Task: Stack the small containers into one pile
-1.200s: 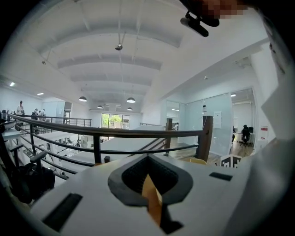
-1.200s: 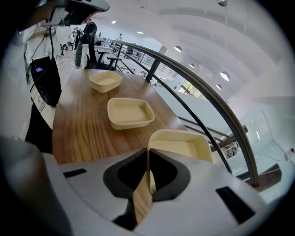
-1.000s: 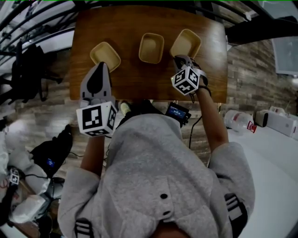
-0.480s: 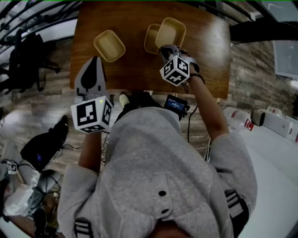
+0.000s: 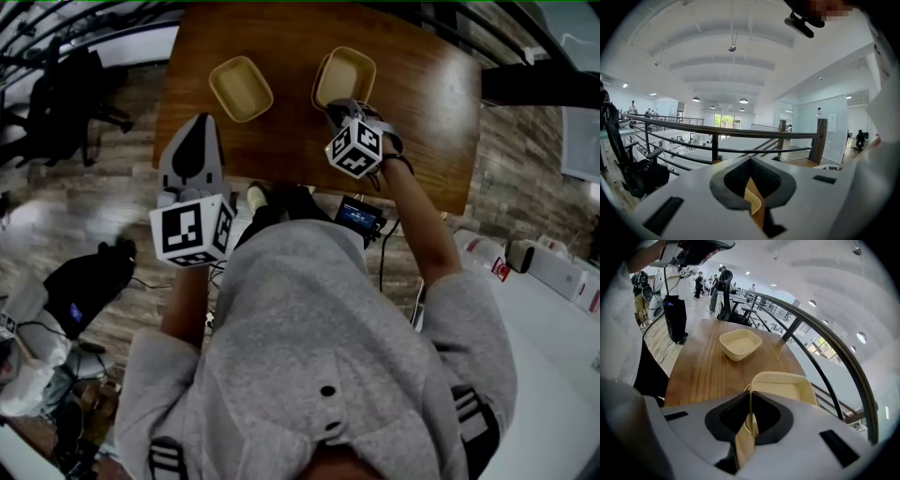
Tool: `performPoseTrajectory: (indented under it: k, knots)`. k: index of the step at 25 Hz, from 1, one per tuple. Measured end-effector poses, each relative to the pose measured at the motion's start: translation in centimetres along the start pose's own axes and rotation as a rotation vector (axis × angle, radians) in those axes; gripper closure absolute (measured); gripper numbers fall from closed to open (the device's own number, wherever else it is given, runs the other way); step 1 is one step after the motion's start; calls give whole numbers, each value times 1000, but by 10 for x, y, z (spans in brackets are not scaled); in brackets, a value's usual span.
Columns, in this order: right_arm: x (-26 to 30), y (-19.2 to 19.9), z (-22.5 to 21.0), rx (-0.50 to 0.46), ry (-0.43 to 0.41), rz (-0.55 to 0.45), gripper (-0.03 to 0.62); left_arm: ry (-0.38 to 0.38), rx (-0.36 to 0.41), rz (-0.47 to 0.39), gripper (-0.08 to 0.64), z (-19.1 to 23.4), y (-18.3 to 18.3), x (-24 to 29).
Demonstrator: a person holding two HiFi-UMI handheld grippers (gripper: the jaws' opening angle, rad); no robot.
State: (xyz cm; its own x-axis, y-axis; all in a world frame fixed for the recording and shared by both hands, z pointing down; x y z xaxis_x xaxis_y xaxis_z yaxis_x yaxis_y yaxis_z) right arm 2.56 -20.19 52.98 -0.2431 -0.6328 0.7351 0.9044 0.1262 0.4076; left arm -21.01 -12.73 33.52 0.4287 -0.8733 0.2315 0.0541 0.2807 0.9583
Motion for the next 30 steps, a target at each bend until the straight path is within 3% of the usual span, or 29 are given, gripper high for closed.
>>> performPoseTrajectory:
  k: [10, 30]
  knots:
    - [25, -1, 10, -21, -28, 17, 561, -33, -2, 17, 549, 16, 5, -2]
    - [39, 19, 7, -73, -158, -4, 561, -59, 0, 49, 549, 4, 7, 12]
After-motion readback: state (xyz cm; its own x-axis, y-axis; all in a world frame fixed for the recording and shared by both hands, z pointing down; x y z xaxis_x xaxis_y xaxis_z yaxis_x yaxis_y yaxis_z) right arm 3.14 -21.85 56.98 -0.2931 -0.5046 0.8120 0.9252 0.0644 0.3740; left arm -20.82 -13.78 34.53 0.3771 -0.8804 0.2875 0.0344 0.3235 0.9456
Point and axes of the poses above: the fingertips, and each gripper's own axes: x forward along the fingers, z to its left, y out of its underside, the point moved 5 cm from there along -x, backward along the fingers, and after that the axes turned 13 degrees about y, right-handed, at the moved point
